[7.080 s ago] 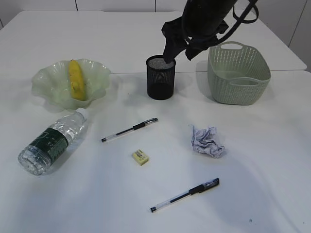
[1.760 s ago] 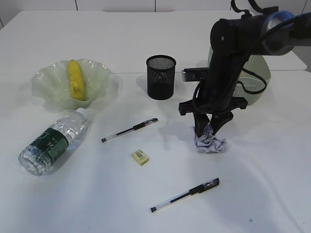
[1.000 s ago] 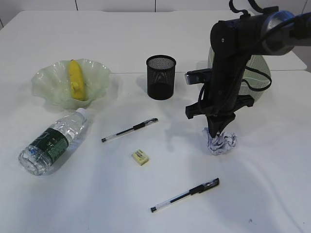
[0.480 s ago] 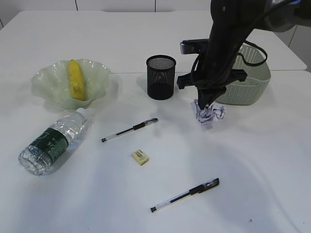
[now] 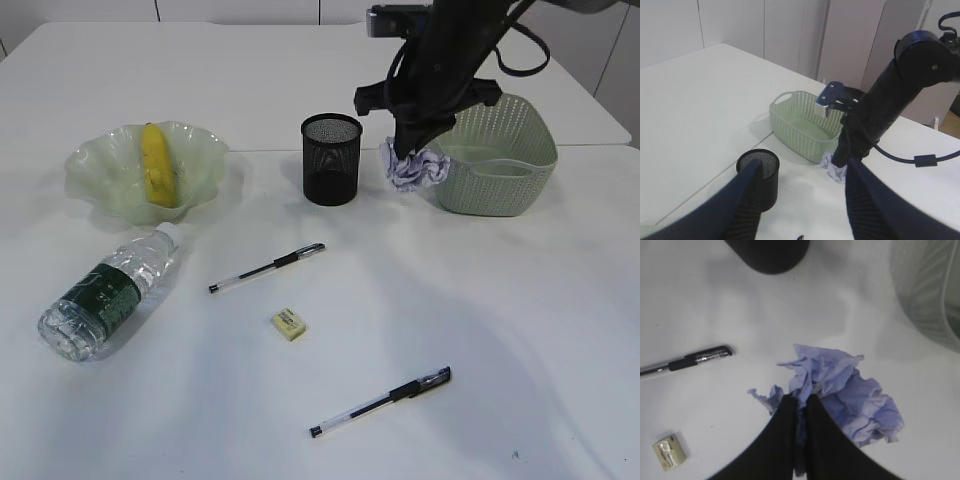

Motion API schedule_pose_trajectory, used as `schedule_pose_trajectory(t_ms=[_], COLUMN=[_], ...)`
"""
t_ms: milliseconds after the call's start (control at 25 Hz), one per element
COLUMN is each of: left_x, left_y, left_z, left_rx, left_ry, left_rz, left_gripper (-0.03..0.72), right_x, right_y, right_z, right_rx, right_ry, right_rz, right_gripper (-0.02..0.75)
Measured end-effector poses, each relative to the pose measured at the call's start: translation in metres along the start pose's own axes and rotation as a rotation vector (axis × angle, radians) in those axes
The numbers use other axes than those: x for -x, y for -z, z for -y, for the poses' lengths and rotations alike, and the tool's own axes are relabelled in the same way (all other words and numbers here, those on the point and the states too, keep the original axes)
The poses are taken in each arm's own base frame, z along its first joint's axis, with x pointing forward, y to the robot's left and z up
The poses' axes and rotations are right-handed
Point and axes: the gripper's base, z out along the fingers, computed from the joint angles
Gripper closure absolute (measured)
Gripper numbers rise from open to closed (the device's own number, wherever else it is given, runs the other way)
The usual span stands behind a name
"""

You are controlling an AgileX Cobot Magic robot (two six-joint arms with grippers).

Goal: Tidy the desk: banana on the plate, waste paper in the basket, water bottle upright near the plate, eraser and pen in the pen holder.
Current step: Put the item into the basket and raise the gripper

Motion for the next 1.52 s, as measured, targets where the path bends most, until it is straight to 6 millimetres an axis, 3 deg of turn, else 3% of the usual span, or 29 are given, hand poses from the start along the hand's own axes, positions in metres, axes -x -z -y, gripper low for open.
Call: schedule_pose_trajectory(t_ms=[480,840,1000,1240,1520], left_x=[0.0,-0.001,-0.001,-0.001,-0.001], left_y=[0.0,0.0,0.0,0.0,0.0], left_z=[0.001,0.002,0.002,0.002,0.004], left_rx=[-0.006,-0.024,-0.024,-0.024,-0.042], left_ry=[0.004,0.004,0.004,0.006,0.015], left_rz=[-0.002,-0.006,-0.006,-0.006,-0.011], left_gripper=[0.311,0.312,0.312,0.312,0.312], right_x=[0.032,0.045,0.046,0.051,0.055], right_y=[0.057,0.066,0.069,0.069,0.032], right_z=[0.015,0.075,0.096,0.107,0.11], right_rx=[-0.139,-0.227,-0.248,-0.254,-0.248], right_ry=[-0.014,-0.124,-0.159,-0.165,-0.165], right_rz=[0.262,0.406,0.436,0.502,0.46], right_gripper=[0.728,0.728,0.728,0.717,0.615])
